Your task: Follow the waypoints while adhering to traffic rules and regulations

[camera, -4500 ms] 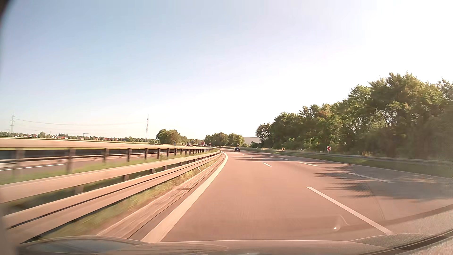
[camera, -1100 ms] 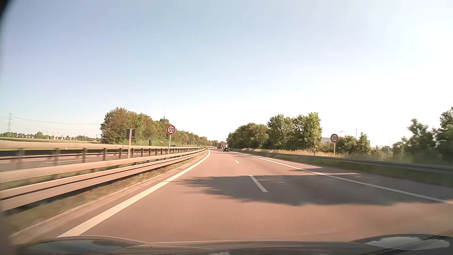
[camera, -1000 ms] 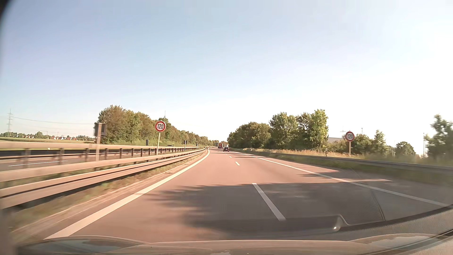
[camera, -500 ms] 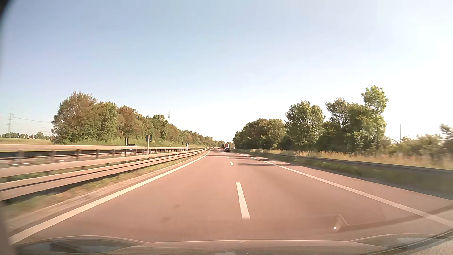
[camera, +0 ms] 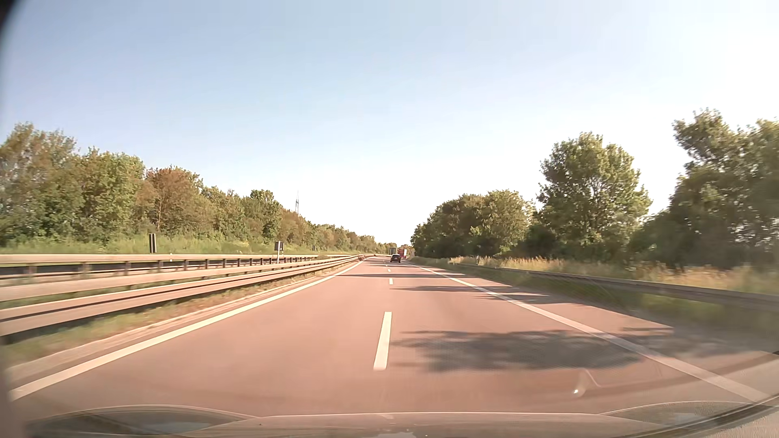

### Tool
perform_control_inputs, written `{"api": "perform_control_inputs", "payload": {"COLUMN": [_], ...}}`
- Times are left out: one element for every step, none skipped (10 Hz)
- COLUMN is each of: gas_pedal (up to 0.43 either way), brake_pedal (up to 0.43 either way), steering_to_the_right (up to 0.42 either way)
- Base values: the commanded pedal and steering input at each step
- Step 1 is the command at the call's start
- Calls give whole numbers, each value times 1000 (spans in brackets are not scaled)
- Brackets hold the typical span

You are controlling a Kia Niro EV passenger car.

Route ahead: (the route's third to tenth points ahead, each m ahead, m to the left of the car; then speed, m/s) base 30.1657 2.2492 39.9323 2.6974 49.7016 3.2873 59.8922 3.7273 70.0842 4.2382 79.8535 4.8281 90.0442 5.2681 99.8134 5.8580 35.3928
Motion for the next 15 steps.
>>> {"api": "perform_control_inputs", "payload": {"gas_pedal": [311,311,311,311,311,311,311,311,311,311,311,311,311,311,311], "brake_pedal": [12,12,12,12,12,12,12,12,12,12,12,12,12,12,12], "steering_to_the_right": [-10,-10,-10,-10,-10,-10,-10,-10,-10,-10,-10,-9,-8,-7,-6]}}
